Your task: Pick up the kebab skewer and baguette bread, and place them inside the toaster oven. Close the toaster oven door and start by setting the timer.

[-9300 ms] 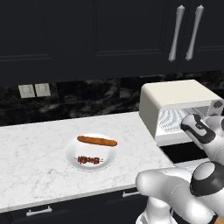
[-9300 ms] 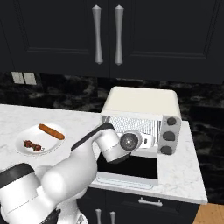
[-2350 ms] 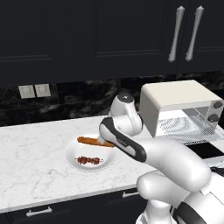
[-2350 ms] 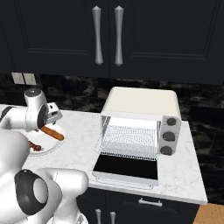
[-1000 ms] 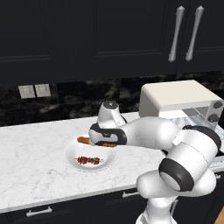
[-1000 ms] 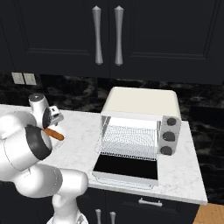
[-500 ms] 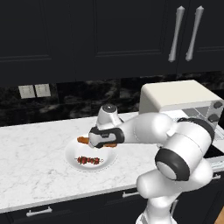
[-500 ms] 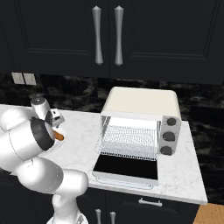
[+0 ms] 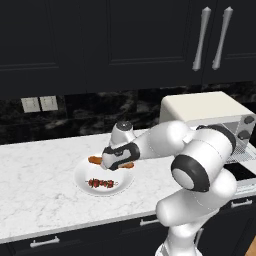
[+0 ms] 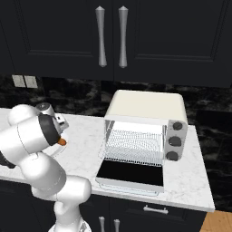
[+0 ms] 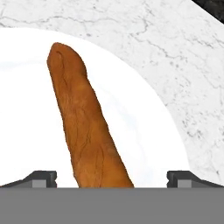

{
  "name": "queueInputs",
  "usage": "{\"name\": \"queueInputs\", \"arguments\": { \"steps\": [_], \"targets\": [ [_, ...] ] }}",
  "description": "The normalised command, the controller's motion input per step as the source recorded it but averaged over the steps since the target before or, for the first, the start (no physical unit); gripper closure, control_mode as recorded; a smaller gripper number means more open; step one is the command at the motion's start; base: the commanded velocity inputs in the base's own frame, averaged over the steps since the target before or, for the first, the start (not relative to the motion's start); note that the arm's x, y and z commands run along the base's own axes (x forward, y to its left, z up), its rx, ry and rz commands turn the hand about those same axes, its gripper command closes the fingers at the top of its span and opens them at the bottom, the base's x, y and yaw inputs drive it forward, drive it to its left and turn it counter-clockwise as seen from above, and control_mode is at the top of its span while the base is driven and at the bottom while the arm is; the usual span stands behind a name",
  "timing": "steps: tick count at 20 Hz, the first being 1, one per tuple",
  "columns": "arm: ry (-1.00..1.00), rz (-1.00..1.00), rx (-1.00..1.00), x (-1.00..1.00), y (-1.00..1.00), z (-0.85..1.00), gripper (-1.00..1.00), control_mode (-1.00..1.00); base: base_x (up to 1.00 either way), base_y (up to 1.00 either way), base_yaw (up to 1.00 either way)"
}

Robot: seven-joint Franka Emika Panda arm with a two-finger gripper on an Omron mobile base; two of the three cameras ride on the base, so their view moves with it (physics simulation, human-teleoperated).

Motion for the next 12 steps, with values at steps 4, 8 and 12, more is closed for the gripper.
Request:
{"name": "queueInputs", "arguments": {
  "steps": [4,8,12],
  "targets": [
    [0.0,0.0,0.0,0.05,0.03,-0.16,-1.0,-1.0,0.0,0.0,0.0],
    [0.0,0.0,0.0,0.03,0.0,-0.16,-1.0,-1.0,0.0,0.0,0.0],
    [0.0,0.0,0.0,0.0,0.0,-0.1,-1.0,-1.0,0.0,0.0,0.0]
  ]
}}
